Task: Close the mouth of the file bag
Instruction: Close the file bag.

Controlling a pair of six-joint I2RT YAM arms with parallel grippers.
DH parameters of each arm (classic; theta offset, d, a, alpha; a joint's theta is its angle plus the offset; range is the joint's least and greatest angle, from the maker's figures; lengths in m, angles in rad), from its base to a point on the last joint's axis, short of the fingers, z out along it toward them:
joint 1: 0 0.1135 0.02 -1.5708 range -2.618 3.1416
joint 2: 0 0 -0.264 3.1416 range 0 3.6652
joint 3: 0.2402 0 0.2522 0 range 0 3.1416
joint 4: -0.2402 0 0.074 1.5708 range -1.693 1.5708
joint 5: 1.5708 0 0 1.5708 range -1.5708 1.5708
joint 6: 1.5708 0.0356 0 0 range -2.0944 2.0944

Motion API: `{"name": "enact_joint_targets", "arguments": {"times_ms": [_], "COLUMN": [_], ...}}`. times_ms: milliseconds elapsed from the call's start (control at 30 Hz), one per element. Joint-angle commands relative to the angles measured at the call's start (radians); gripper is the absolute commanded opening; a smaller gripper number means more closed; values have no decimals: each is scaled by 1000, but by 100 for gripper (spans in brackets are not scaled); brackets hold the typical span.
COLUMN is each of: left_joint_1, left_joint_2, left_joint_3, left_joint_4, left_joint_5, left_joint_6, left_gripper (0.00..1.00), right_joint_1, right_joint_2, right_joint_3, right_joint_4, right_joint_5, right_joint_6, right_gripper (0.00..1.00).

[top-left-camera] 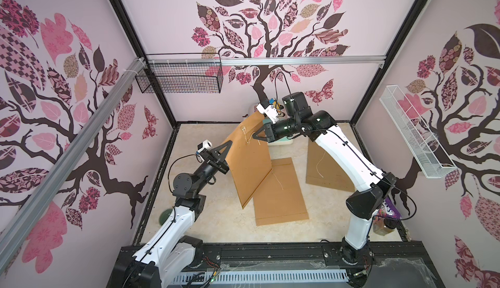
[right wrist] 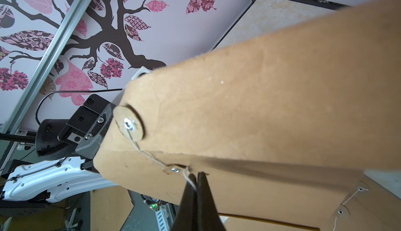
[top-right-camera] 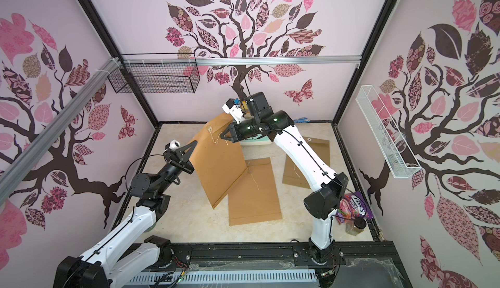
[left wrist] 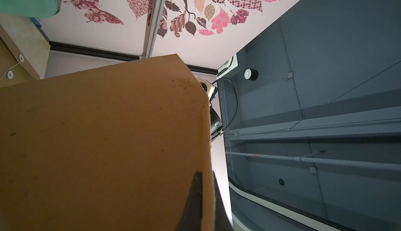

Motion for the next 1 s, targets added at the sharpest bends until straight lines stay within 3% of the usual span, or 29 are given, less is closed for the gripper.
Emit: {"name": "enact_joint_targets", "arguments": {"times_ms": [0,367,567,967], "left_joint_1": [-2,-2,-3,-2], "left_joint_2": [-4,-23,-17,-17], "left_joint_3": [-2,-4,-7,-3], "left_joint_4": [24,6,13,16], "left_joint_5": [9,7,8,5], "left_joint_6": [-41,-35,-35,-41], "left_gripper": [0,0,0,0], "right_joint_1": [9,50,59,80], "right_joint_2": [-3,36,39,15], "right_joint_3": [37,102,103,-5], "right_joint_4": [7,-34,-7,78], "right_joint_5": [-10,2,-52,-105], "right_joint_6": [-6,-2,56,101], "right_gripper": [0,0,0,0]}}
